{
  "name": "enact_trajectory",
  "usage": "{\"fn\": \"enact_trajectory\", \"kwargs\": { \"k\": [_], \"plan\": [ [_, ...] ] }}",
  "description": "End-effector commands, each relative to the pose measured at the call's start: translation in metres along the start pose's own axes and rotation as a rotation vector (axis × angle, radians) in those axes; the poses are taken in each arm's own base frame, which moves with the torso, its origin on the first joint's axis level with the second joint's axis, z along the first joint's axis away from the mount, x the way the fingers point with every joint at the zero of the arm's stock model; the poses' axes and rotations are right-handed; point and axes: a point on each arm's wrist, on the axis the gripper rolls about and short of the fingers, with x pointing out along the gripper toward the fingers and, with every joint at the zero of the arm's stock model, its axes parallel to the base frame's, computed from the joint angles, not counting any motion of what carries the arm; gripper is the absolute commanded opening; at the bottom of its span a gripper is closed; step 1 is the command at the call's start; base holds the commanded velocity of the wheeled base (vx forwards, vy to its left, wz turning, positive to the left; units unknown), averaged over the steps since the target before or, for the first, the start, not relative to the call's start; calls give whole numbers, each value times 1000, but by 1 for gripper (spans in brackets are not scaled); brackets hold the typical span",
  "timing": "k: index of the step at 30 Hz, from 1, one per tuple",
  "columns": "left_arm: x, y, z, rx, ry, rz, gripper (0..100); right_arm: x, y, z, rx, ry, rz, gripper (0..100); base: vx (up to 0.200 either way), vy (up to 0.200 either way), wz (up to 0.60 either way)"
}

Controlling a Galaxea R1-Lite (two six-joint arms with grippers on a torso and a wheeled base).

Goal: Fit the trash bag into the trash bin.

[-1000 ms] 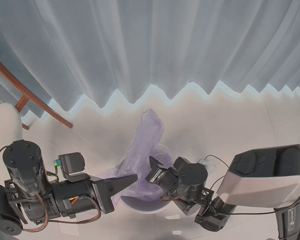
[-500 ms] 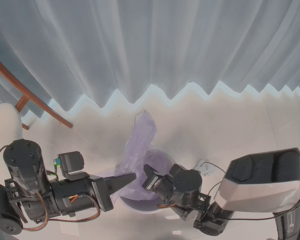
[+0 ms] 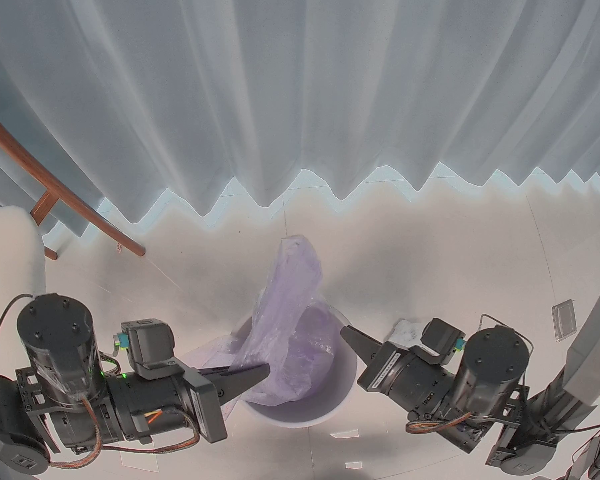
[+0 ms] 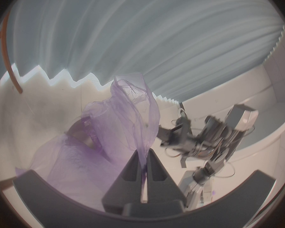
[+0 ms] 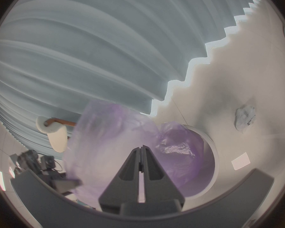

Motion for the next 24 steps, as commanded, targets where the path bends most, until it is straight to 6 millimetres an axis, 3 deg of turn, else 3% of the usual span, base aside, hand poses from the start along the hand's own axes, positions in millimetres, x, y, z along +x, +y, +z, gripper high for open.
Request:
{"fn": "enact_trajectory", "kwargs": {
  "k": [1, 10, 11, 16, 24],
  "plan": [
    [-1, 6, -13, 43, 52, 21, 0, -18, 15, 14, 13, -32, 63, 0, 0, 0, 0],
    [-1, 7, -15, 70, 60, 24, 0, -20, 29, 21, -3, -62, 120, 0, 0, 0, 0],
    [-1, 8, -15, 72, 62, 25, 0, -21, 31, 21, 3, -63, 126, 100, 0, 0, 0],
    [-1, 7, -17, 76, 70, 22, 0, -21, 37, 26, 12, -61, 129, 100, 0, 0, 0],
    [-1, 10, -22, 113, 96, 31, 0, -4, 56, 35, 22, -1, 66, 100, 0, 0, 0]
  ]
}}
